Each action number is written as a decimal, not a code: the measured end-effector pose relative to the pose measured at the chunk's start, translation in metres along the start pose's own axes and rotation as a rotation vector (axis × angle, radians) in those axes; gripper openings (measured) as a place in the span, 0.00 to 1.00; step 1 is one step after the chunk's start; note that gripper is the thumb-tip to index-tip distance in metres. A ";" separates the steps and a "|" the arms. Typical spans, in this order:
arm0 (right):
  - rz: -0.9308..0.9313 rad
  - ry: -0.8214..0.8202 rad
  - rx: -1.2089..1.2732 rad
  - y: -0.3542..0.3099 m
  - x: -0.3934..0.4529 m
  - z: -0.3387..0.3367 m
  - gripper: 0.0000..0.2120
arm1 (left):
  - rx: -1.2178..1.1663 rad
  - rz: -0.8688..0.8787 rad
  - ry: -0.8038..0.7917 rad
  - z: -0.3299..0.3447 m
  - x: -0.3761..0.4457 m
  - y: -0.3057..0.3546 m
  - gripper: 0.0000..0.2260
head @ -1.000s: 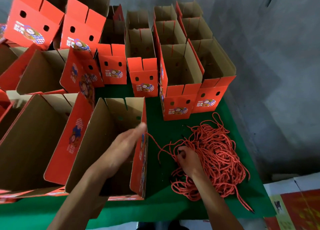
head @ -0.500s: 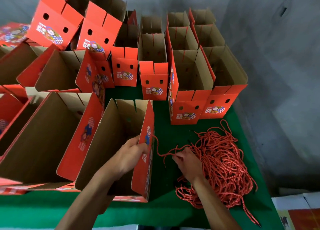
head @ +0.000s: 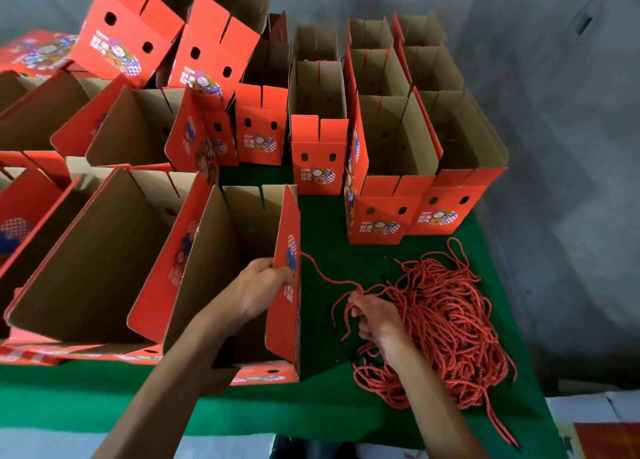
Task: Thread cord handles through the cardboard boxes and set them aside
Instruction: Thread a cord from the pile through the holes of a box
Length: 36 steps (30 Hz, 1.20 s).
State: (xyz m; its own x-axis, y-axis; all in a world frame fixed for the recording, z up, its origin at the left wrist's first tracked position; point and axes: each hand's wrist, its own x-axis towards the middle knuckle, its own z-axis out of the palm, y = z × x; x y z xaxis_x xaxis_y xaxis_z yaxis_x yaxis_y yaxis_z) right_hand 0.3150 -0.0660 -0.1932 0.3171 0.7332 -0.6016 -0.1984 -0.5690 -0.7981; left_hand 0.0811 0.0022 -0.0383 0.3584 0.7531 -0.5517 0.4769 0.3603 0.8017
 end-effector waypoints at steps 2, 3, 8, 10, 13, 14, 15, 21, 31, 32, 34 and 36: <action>-0.045 0.057 -0.175 0.011 0.000 0.002 0.13 | -0.009 -0.018 -0.009 0.002 0.001 -0.002 0.03; -0.089 0.105 -0.280 0.017 -0.001 0.002 0.12 | -0.010 -0.025 -0.012 0.002 0.002 -0.003 0.03; -0.365 -0.022 -0.770 0.034 -0.004 0.009 0.03 | -0.020 -0.063 -0.006 -0.002 0.005 -0.006 0.06; -0.347 -0.165 -0.969 0.037 -0.005 0.009 0.07 | -0.025 -0.082 -0.021 -0.004 0.006 -0.007 0.08; -0.310 -0.159 -1.096 0.042 -0.006 0.008 0.12 | -0.058 -0.119 -0.053 -0.005 0.006 -0.010 0.16; -0.306 -0.148 -1.108 0.043 -0.006 0.008 0.13 | -0.072 -0.136 -0.061 -0.006 0.006 -0.011 0.17; -0.307 -0.141 -1.125 0.044 -0.006 0.008 0.14 | -0.084 -0.150 -0.068 -0.006 0.006 -0.014 0.17; -0.382 -0.083 -1.370 0.040 -0.008 0.010 0.10 | -0.159 -0.166 -0.066 -0.010 0.001 -0.018 0.13; -0.545 -0.002 -1.261 -0.010 -0.014 0.016 0.10 | -0.250 -0.155 -0.057 -0.025 -0.014 -0.018 0.18; -0.549 -0.017 -1.075 -0.016 -0.020 0.021 0.08 | -0.267 -0.150 -0.049 -0.026 -0.015 -0.019 0.19; -0.527 -0.114 -0.712 -0.028 -0.035 0.033 0.04 | -0.291 -0.145 -0.039 -0.030 -0.016 -0.020 0.18; -0.534 -0.223 -0.488 -0.035 -0.049 0.047 0.02 | -0.306 -0.147 -0.035 -0.032 -0.017 -0.022 0.19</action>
State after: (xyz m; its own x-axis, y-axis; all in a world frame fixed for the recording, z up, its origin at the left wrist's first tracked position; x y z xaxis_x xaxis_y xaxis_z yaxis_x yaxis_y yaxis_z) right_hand 0.2625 -0.0645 -0.1371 0.0495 0.9838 -0.1722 0.3787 -0.1780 -0.9083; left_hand 0.0389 -0.0002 -0.0389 0.3334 0.6636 -0.6697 0.2646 0.6159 0.7421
